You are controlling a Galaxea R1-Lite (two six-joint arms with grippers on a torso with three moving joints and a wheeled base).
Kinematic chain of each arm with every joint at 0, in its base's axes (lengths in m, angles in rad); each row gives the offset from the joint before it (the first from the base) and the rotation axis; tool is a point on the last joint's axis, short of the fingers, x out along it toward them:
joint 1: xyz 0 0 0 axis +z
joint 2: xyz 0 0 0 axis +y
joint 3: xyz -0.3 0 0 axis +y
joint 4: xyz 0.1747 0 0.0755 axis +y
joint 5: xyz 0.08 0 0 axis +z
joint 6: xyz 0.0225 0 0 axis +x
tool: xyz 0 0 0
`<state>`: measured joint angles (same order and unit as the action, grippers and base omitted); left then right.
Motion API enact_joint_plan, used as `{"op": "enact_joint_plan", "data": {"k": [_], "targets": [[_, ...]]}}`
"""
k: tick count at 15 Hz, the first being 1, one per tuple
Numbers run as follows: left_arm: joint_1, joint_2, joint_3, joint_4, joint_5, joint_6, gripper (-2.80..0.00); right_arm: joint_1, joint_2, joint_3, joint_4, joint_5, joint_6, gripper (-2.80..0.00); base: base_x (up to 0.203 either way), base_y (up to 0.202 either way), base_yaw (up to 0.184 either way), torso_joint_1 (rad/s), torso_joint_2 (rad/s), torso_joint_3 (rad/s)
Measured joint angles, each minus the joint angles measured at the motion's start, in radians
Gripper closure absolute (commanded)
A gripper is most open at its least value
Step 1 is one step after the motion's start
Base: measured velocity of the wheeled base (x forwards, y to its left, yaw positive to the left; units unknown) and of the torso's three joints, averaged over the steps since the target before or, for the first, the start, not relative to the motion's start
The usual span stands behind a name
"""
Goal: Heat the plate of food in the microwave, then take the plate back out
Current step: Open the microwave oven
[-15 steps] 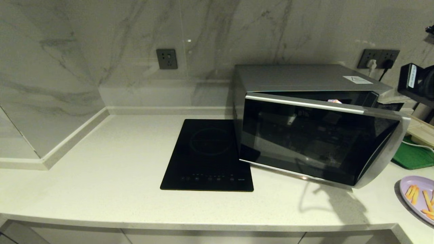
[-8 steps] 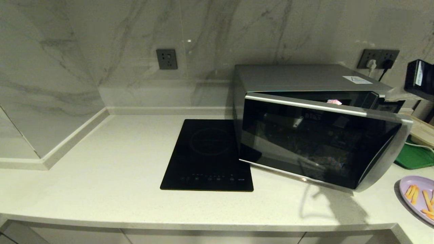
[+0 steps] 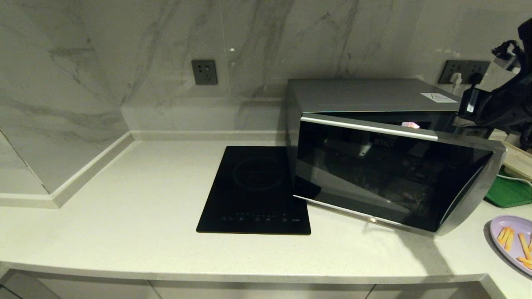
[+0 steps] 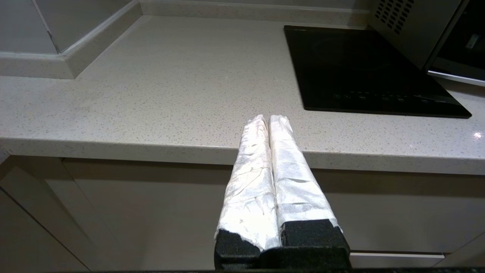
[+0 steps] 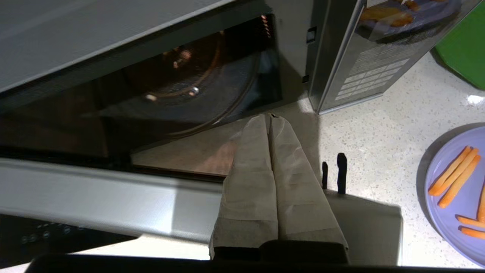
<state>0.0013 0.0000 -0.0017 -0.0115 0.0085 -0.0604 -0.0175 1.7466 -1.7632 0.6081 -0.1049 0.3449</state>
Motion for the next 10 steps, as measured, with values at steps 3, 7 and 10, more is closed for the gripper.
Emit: {"op": "enact_joint_plan", "data": {"k": [3,7,10], "targets": [[0.0,0.0,0.0,0.0,0.001,0.0,0.0,-0.005,0.024,0.013,0.015,0.001,-0.002,0.0,0.0,0.0,0.0,0.0,0.0,0.0],[0.0,0.0,0.0,0.0,0.0,0.0,0.0,-0.006,0.011,0.053,0.03,0.027,-0.035,0.0,0.0,0.0,0.0,0.0,0.0,0.0],[0.0,0.0,0.0,0.0,0.0,0.0,0.0,0.006,-0.054,0.11,0.045,0.09,-0.113,0.0,0.0,0.0,0.0,0.0,0.0,0.0]]}}
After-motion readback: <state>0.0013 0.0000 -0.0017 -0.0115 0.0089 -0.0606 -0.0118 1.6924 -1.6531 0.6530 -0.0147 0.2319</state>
